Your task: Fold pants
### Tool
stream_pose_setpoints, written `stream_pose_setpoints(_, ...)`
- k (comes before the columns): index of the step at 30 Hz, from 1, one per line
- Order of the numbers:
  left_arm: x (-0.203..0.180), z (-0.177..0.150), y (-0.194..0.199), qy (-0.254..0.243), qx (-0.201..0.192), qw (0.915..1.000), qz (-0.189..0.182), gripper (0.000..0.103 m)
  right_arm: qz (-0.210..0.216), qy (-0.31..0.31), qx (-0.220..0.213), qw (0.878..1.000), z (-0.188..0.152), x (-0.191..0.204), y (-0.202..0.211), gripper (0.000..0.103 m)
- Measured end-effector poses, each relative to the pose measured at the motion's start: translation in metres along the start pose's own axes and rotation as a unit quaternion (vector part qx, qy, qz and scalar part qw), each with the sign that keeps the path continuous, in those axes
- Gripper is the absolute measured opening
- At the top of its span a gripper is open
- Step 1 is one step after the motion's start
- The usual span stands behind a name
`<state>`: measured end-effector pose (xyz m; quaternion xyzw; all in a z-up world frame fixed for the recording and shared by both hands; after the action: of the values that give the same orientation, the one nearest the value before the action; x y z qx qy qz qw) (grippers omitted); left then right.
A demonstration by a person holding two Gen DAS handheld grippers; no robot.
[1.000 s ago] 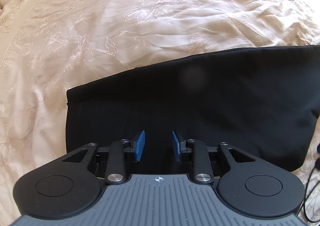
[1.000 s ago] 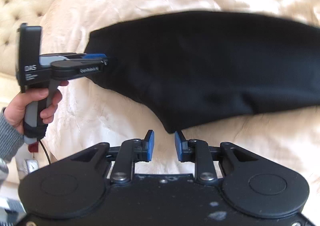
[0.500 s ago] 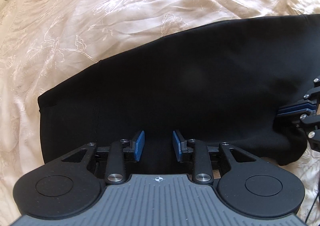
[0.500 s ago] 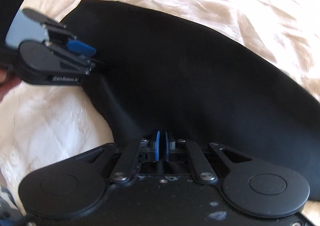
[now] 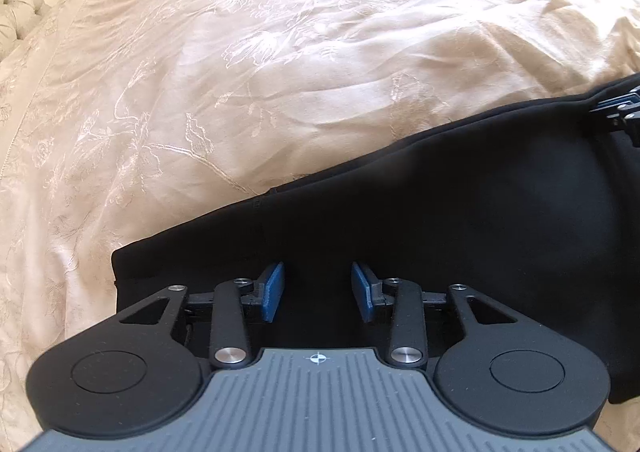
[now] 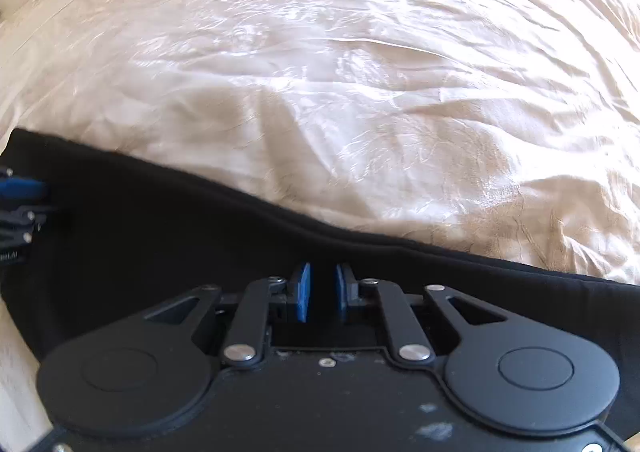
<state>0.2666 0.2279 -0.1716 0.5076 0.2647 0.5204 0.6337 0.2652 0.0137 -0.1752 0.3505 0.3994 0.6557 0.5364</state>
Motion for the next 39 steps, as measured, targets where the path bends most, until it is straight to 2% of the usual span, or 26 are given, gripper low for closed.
stream_pose_setpoints(2,0.000,0.005,0.007,0.014,0.003,0.9999,0.009,0.037,-0.009,-0.018,-0.003,1.000,0.014,-0.001,0.002,0.011)
stream_pose_setpoints(4,-0.005,0.002,0.021,0.024,-0.006,0.9996,0.010,0.037,-0.019,-0.033,-0.023,0.999,0.009,-0.004,0.023,0.024)
stream_pose_setpoints(7,-0.019,-0.007,0.042,0.040,-0.010,0.9991,-0.012,0.037,-0.014,-0.075,-0.039,0.996,-0.012,-0.024,0.054,0.027)
stream_pose_setpoints(11,-0.056,-0.021,0.064,0.041,-0.010,0.9982,-0.043,0.037,-0.033,-0.131,-0.050,0.990,-0.065,-0.062,0.099,0.030)
stream_pose_setpoints(18,-0.137,-0.022,0.085,0.032,-0.003,0.9973,-0.066,0.037,-0.096,-0.229,-0.045,0.968,-0.160,-0.188,0.143,0.031)
stream_pose_setpoints(24,-0.218,-0.023,0.109,0.029,-0.004,0.9967,-0.075,0.037,-0.140,-0.262,-0.065,0.953,-0.215,-0.309,0.173,0.032)
stream_pose_setpoints(27,-0.257,-0.022,0.115,0.017,-0.003,0.9968,-0.078,0.037,-0.152,-0.250,-0.070,0.954,-0.224,-0.359,0.172,0.032)
stream_pose_setpoints(31,-0.299,-0.017,0.124,-0.005,-0.003,0.9967,-0.081,0.037,-0.138,-0.238,-0.072,0.959,-0.229,-0.411,0.167,0.033)
stream_pose_setpoints(36,-0.332,-0.008,0.134,-0.037,-0.013,0.9969,-0.069,0.037,-0.095,-0.213,-0.076,0.969,-0.226,-0.436,0.149,0.033)
stream_pose_setpoints(39,-0.342,-0.005,0.138,-0.046,-0.013,0.9971,-0.059,0.037,-0.073,-0.199,-0.067,0.975,-0.219,-0.436,0.132,0.033)
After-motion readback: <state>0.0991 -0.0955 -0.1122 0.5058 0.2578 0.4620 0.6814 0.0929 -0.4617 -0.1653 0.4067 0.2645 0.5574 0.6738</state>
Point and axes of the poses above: each gripper's, at about its wrist camera, not at the fingertips, and y roughly against the way its jaws point, x to its left, z to its top, the point moved 1 cm from there along -y, roughly the way its jaws point, and after that the axes turned 8 degrees about y, right-handed, at the moved point
